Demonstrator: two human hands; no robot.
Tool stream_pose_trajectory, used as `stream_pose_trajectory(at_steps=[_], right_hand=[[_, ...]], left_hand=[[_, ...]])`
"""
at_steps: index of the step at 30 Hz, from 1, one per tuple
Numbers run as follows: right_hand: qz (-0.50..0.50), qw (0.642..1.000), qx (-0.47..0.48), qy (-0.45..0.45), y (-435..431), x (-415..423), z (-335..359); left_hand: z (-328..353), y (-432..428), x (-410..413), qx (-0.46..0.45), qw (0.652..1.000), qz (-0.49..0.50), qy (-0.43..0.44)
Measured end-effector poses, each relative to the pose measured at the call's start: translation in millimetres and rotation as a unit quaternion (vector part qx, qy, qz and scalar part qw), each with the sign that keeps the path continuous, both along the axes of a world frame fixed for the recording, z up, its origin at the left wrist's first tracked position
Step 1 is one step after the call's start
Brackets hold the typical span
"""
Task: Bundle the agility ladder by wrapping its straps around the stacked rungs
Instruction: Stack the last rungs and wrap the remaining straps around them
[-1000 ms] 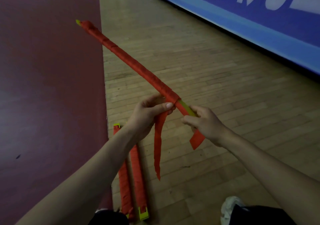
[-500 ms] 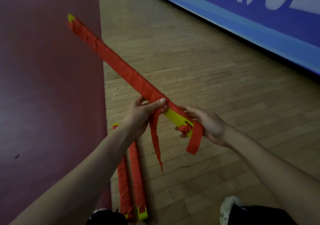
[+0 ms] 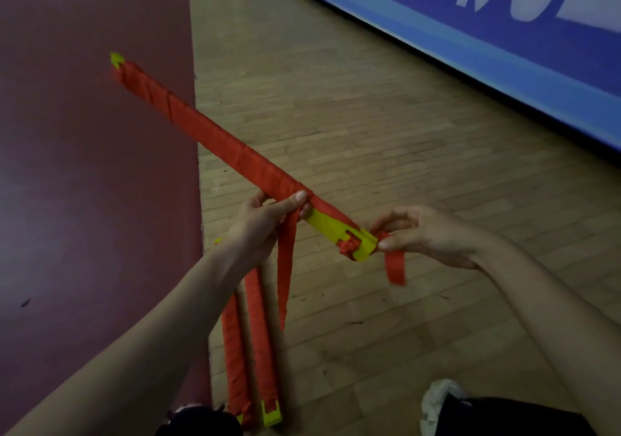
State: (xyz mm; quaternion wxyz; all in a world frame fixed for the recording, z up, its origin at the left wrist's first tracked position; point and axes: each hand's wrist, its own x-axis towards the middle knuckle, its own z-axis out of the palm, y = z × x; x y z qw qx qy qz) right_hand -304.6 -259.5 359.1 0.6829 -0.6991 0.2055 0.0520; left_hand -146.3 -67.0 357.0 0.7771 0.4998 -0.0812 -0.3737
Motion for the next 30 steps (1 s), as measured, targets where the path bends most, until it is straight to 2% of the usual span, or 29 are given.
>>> stream_pose_trajectory(at_steps=[5, 8, 14, 18, 20, 22, 25, 28, 30], right_hand=[[-0.166, 0.985, 0.023, -0.035, 9, 8, -4], [-0.222, 0.974, 0.031, -0.035, 30, 20, -7], [-0.253, 0.967, 0.011, 0.02, 51, 31, -14], [-0.226, 0.955, 0.192, 0.013, 53, 27, -6], [-0.171, 0.963, 0.207, -0.023, 55, 22, 1], [-0.116, 0.979, 0.159, -0.053, 56, 17, 3], [-0.064, 0.996, 0.04, -0.052, 56, 12, 0], [-0.063, 0.988, -0.112, -0.084, 60, 12, -10], [-0.082, 0.975, -0.174, -0.114, 63, 14, -14]], left_hand=[[2, -1, -7, 0.021, 0.998, -0.057, -0.017], [2, -6, -16, 0.027, 0.993, -0.103, -0.041], [-3, -11, -24, 0.034, 0.988, -0.129, -0.073], [-5, -8, -19, 0.037, 0.989, -0.108, -0.088], [-6, -7, -17, 0.022, 0.993, -0.089, -0.078], [-7, -8, -16, 0.01, 0.995, -0.077, -0.068], [-8, -8, -14, 0.007, 0.996, -0.049, -0.073], [-8, -8, -13, 0.004, 0.997, -0.036, -0.068], [-9, -9, -12, -0.004, 0.997, -0.035, -0.065]])
